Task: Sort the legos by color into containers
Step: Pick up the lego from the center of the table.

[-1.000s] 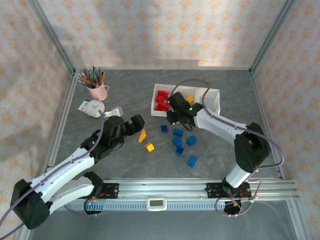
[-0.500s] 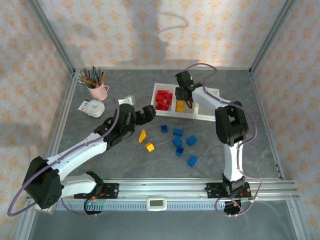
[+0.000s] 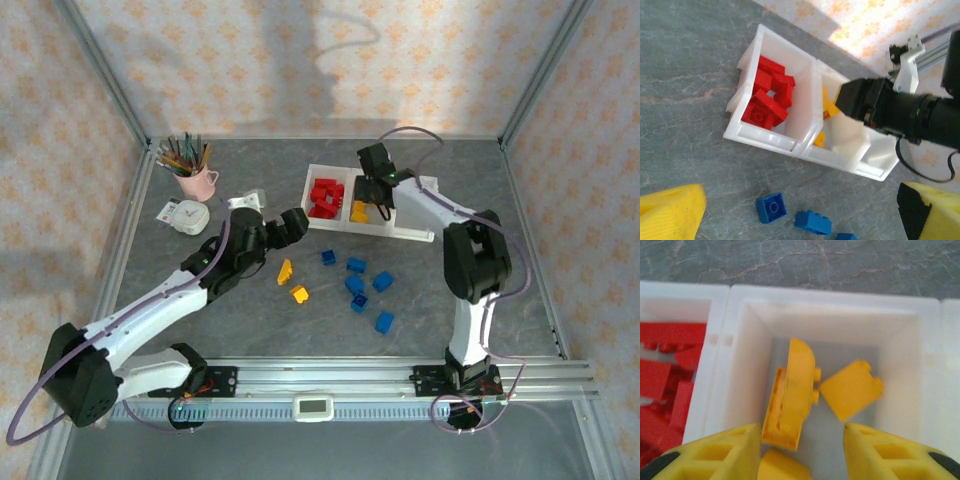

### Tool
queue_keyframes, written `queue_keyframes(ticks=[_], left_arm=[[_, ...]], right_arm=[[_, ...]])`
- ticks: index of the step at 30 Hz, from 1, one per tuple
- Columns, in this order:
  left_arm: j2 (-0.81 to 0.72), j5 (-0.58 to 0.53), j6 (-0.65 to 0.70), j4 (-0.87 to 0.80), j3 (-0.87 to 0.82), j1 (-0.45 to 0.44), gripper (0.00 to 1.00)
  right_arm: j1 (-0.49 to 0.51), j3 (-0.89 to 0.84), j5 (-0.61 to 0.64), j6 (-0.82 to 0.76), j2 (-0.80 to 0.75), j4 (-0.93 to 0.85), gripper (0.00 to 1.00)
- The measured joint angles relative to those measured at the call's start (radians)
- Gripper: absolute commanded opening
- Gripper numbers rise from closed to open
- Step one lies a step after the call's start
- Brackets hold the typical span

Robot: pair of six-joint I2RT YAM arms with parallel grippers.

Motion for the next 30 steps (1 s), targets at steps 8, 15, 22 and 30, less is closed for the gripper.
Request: queue_keyframes(ticks=[8,15,22,30], left_arm=[[-0.167,-0.053,-0.016,-0.058,-0.098,0.000,0.99],[-0.299,-0.115,-0.064,-0.156,-0.195,0.000,0.99],[-0.421,-0.166,-0.126,-0.246,-0.262,0.000,0.99],[-0.536,-0.216,-0.177,-0.330,-0.291,0.000,0.99]], right_arm=[[0.129,-0.200,0.000,0.003,-0.245,0.014,0.50],[0.319,-0.318,-0.001,0.024,-0.277,0.018,0.56],[0.500,-0.354,-0.028,0.069,-0.255,0.053,0.64],[0.594,-0.285,-0.068,0.021,-0.079,0.105,0.74]])
